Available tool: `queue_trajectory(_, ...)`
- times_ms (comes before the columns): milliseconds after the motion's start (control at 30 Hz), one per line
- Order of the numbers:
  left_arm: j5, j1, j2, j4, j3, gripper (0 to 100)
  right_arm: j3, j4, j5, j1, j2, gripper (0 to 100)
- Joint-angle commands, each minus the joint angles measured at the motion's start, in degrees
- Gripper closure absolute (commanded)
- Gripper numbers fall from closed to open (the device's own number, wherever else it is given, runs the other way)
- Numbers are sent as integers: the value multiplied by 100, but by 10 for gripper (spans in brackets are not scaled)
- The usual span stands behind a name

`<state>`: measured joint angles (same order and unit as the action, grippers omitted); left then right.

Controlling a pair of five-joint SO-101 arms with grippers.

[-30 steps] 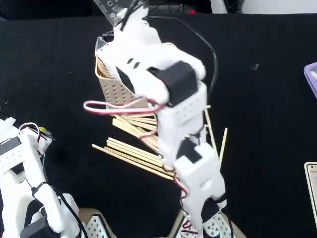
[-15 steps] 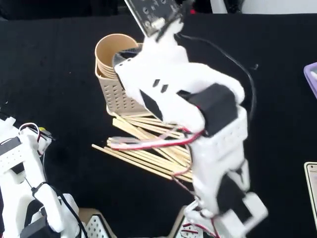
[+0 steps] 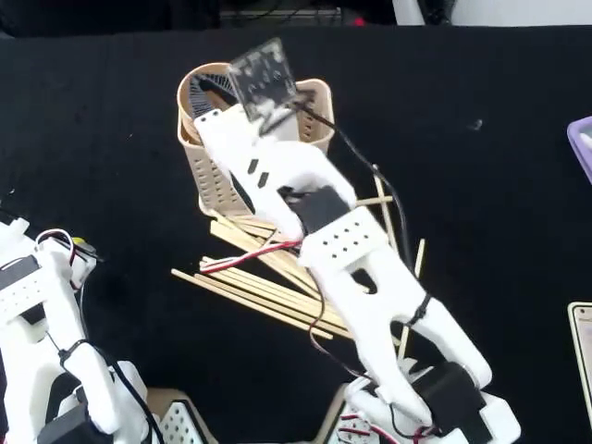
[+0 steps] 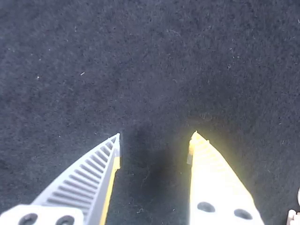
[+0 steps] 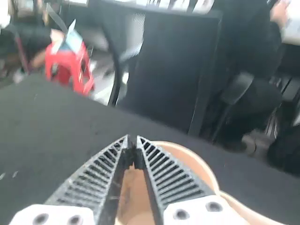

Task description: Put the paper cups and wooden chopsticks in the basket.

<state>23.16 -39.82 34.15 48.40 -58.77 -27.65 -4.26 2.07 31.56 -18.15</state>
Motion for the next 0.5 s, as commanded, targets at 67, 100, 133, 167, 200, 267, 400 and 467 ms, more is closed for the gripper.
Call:
queue_trajectory(67, 35, 66, 141, -62, 215, 770, -22, 809, 62, -211, 171, 987)
queue_trajectory(100, 35, 66, 141, -62, 207, 770, 22, 818, 62, -237, 382, 987)
queue_trajectory(133, 35, 66, 141, -62, 207, 770, 84, 818, 62, -299, 593, 987)
queue_trajectory(167, 35, 66, 141, -62, 207, 770, 145, 818, 62, -352, 804, 987)
queue_trajectory(200, 35, 66, 141, -62, 198, 770, 180, 818, 62, -387, 1007, 987)
queue_trajectory(267, 35, 66, 141, -62, 198, 770, 189, 800, 44, -413, 1367, 987)
queue_trajectory(400, 35, 66, 141, -62, 215, 770, 224, 809, 62, -422, 1903, 987)
queue_trajectory(467, 35, 66, 141, -62, 215, 770, 338, 826, 62, -466, 1903, 987)
